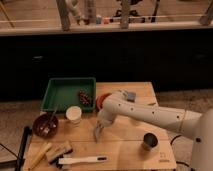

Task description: Wipe table surface with towel

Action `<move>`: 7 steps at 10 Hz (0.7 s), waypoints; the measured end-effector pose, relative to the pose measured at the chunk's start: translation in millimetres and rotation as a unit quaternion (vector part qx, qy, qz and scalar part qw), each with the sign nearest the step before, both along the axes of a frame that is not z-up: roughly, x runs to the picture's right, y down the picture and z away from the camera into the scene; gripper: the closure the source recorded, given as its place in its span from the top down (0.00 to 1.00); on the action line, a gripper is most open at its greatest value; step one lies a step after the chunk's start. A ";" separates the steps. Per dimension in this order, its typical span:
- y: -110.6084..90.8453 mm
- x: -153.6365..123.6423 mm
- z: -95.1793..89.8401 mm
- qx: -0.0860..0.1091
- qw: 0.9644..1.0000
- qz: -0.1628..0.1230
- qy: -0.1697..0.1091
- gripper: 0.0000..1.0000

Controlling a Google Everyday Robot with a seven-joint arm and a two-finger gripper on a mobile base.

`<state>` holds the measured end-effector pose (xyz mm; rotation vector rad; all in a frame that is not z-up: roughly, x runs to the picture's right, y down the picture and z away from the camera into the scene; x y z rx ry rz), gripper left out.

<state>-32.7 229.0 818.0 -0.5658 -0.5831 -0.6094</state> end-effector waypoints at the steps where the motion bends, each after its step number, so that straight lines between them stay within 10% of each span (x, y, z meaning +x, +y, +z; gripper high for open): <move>1: 8.7 -3.6 -8.6 -0.006 1.000 -0.008 -0.010 0.00; 7: 30.9 42.7 -35.7 -0.030 0.999 -0.037 0.008 0.00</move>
